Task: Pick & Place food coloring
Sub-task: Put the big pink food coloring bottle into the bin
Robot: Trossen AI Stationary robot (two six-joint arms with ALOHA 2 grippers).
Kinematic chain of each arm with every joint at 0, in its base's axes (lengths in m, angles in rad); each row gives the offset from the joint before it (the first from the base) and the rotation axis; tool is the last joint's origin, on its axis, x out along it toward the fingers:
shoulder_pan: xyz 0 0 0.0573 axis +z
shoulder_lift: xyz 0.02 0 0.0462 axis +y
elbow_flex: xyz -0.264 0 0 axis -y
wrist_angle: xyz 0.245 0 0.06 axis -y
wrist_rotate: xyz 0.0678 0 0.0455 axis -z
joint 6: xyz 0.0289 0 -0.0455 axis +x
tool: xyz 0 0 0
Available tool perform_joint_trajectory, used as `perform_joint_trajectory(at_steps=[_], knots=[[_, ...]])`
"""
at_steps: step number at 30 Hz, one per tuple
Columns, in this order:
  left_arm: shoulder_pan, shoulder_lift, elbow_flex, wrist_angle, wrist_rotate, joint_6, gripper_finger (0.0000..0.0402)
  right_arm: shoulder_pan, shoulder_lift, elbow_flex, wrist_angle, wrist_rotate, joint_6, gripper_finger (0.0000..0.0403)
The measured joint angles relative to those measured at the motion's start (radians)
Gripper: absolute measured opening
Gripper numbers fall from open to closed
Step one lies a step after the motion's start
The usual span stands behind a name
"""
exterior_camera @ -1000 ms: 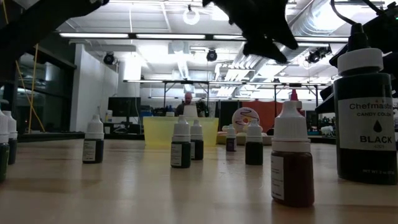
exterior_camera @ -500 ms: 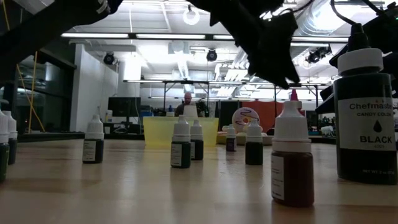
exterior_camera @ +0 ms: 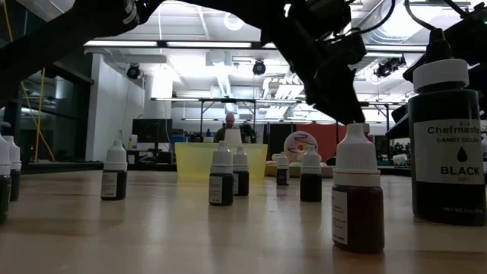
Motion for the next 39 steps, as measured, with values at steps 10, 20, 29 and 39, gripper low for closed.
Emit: perform_joint_trajectory(at_steps=[10, 20, 29, 39], knots=[[0.0, 0.023, -0.001, 0.023, 0.04, 0.014, 0.0275, 0.0, 0.0, 0.0, 0.001, 0.0, 0.0, 0.0], [0.006, 0.02, 0.0, 0.028, 0.04, 0.014, 0.0275, 0.0, 0.0, 0.0, 0.0, 0.0, 0.0, 0.0], [0.013, 0.02, 0.0, 0.029, 0.054, 0.014, 0.0248, 0.0, 0.0, 0.0, 0.0, 0.0, 0.0, 0.0], [0.013, 0.02, 0.0, 0.039, 0.079, 0.008, 0.0203, 0.0, 0.0, 0.0, 0.0, 0.0, 0.0, 0.0]])
